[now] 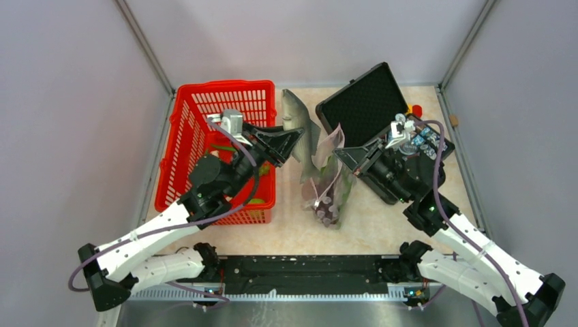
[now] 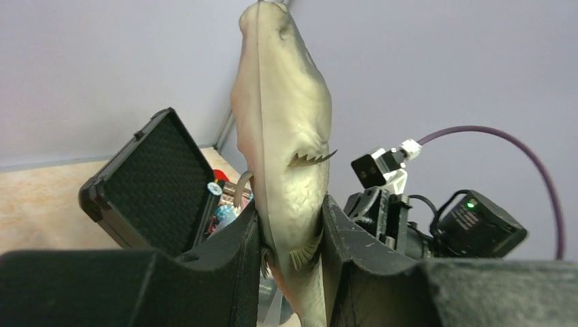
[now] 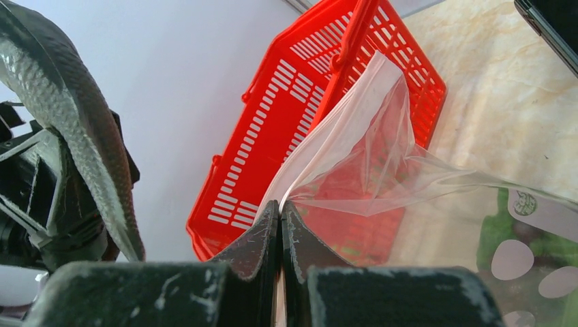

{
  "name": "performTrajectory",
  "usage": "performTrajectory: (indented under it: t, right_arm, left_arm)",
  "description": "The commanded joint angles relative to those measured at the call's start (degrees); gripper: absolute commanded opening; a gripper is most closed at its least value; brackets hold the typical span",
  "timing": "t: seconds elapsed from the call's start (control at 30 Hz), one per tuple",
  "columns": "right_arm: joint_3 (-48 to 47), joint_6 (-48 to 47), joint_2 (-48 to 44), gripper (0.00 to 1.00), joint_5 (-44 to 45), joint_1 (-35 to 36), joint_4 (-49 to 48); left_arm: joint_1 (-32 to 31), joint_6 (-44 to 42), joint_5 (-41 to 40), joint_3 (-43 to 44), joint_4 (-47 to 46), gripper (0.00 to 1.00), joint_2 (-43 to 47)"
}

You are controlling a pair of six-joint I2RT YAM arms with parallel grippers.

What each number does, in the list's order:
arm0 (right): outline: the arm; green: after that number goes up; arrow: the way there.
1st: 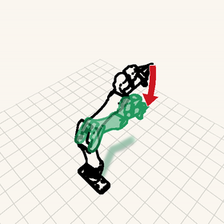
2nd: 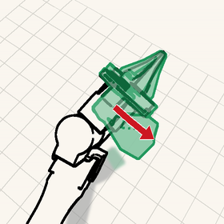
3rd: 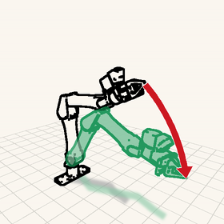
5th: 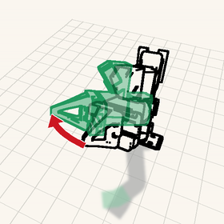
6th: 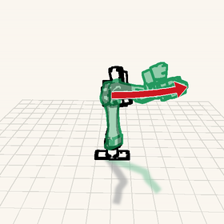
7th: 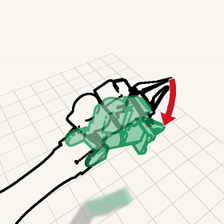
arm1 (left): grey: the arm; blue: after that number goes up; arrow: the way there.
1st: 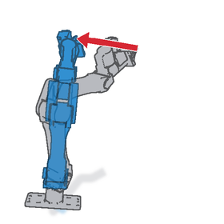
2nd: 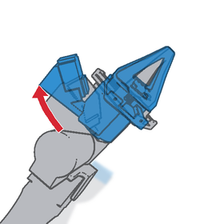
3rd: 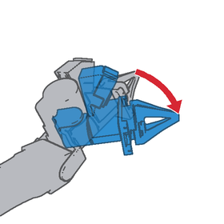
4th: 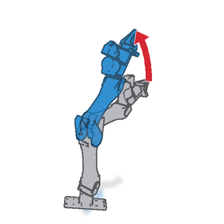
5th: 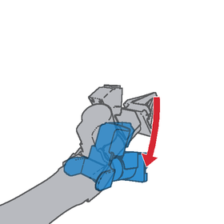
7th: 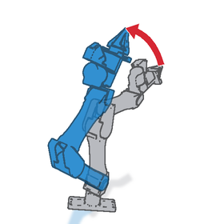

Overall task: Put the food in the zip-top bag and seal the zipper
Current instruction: Place the fake fish in the zipper food storage bag.

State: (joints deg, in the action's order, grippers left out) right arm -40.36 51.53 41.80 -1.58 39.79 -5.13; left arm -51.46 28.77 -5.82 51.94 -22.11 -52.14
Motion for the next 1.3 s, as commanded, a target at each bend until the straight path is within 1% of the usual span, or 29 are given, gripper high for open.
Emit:
performTrajectory:
  t: [0.0, 0.13, 0.27, 0.4, 0.5, 0.6, 0.73, 0.9, 1.07, 1.1, 1.2, 1.27]
  right_arm:
    - [-2.0, -1.8, 0.8, 0.0, 4.3, 2.3, -1.9]
    - [-2.6, -2.9, 1.9, 0.0, 7.0, 4.7, -2.1]
    - [-3.0, -4.3, 1.5, 0.0, 10.5, 7.1, -2.0]
    - [-2.7, -5.1, 0.1, 0.0, 12.3, 7.7, -2.2]
    - [-2.3, -5.6, -1.1, 0.0, 13.2, 7.7, -2.2]
    - [-2.3, -5.6, -1.6, 0.0, 13.6, 7.7, -1.9]
    - [-2.3, -5.5, -2.0, 0.0, 12.9, 7.7, -2.2]
    - [-2.2, -5.3, -3.1, 0.0, 13.9, 7.7, -1.5]
    - [-1.9, -5.4, -3.7, 0.0, 15.8, 7.7, -0.5]
    - [-1.7, -5.2, -3.7, 0.0, 15.8, 7.7, -0.6]
    - [-1.9, -5.4, -3.7, 0.0, 15.3, 7.7, -1.2]
    - [-1.8, -6.3, -3.8, 0.0, 14.5, 7.7, -2.7]
  left_arm:
    - [-4.9, -7.2, -12.9, 1.8, -4.4, 0.27, -2.8]
    - [-8.6, -10.3, -19.1, 4.9, -2.9, 0.27, -7.4]
    - [-11.0, -14.4, -23.8, 5.1, -4.2, 0.27, -10.4]
    - [-13.0, -20.0, -28.9, 3.3, -6.1, 0.27, -11.1]
    - [-13.8, -22.7, -30.5, 2.4, -5.9, 0.27, -11.0]
    - [-14.5, -24.1, -31.5, 2.9, -3.1, 0.28, -11.4]
    - [-15.0, -25.6, -29.0, 3.9, 0.6, 0.3, -12.2]
    - [-16.9, -30.9, -25.0, 4.3, 3.6, 0.33, -13.0]
    - [-17.2, -29.7, -19.0, 2.9, 5.7, 0.35, -11.0]
    - [-17.2, -29.8, -18.6, 2.9, 6.1, 0.35, -10.9]
    - [-17.2, -29.0, -19.5, 4.7, 11.4, 0.34, -11.6]
    - [-17.2, -29.0, -18.7, 5.9, 14.8, 0.37, -12.5]
